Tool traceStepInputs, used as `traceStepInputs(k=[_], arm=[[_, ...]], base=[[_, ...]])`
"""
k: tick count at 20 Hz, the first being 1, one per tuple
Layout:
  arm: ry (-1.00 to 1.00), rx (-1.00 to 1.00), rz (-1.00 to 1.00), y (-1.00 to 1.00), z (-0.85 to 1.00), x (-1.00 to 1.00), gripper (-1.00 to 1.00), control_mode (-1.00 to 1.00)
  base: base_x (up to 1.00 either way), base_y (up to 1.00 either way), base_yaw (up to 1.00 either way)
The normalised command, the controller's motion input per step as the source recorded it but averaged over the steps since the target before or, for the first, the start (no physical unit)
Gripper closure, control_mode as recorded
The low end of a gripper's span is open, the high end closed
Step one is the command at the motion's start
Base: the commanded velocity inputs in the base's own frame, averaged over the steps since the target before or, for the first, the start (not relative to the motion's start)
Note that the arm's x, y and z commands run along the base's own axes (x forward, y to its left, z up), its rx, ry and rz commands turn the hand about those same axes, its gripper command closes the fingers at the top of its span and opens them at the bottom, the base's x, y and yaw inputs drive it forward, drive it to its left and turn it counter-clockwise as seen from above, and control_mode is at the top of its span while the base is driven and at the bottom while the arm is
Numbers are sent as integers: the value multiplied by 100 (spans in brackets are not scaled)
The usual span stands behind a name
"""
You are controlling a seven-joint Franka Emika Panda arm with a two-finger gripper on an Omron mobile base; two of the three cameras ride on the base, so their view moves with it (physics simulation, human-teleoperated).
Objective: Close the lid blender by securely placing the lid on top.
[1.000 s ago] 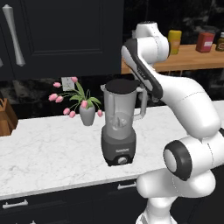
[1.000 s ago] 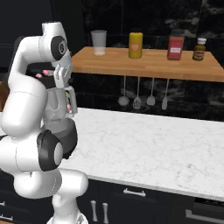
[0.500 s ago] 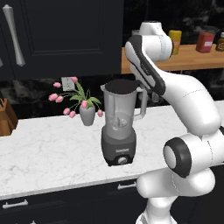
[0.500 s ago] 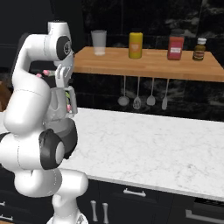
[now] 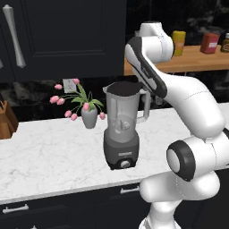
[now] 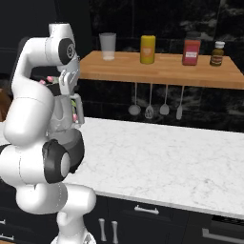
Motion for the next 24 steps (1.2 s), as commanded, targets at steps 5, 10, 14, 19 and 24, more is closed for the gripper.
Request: traceStepInputs(k=[5, 10, 14, 19, 24], arm=[[0, 2, 0, -10, 0, -13, -100, -100], [0, 8, -1, -18, 0, -17, -100, -100], [0, 10, -3, -26, -11, -38, -100, -100], [0, 9, -2, -28, -36, -51, -100, -100], [0, 4, 0, -13, -35, -37, -100, -100]], base=[[0, 0, 0], [0, 0, 0], [0, 0, 0], [0, 0, 0], [0, 0, 0]])
